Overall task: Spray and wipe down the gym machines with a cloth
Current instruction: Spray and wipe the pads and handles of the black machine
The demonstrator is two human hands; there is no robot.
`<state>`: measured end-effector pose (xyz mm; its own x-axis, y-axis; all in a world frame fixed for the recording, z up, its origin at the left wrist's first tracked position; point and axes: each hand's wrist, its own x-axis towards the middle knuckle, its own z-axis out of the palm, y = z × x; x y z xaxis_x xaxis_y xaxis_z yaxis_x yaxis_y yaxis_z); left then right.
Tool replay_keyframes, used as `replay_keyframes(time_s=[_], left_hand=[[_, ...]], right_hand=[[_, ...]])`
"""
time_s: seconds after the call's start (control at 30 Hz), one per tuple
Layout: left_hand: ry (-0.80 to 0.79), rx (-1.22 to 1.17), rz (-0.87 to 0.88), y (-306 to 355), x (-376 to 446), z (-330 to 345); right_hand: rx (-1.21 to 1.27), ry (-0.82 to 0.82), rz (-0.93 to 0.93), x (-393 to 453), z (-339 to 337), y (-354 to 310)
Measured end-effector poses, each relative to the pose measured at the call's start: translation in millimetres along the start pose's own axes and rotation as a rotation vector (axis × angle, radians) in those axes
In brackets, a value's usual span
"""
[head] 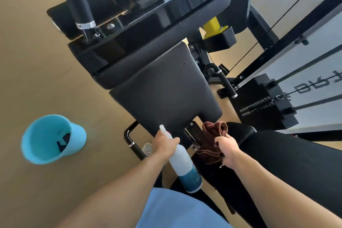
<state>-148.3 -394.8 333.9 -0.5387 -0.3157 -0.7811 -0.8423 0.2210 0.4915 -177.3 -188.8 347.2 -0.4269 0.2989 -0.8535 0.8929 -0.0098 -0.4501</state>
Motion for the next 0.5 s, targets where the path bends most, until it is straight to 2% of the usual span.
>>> replay_keyframes(time_s=[0.17, 0.3, 0.5], left_hand=[[0.018, 0.010, -0.062, -24, -19, 27], [0.018, -0.084, -0.098, -43, -29, 50], [-0.074, -0.083, -0.209, -67, -36, 72]], right_hand=[[-0.050, -0.025, -0.010, 6, -16, 11], [-0.134, -0.052, -0.030, 8, -25, 13], [-0.138, -0.062, -0.011, 12, -29, 17]])
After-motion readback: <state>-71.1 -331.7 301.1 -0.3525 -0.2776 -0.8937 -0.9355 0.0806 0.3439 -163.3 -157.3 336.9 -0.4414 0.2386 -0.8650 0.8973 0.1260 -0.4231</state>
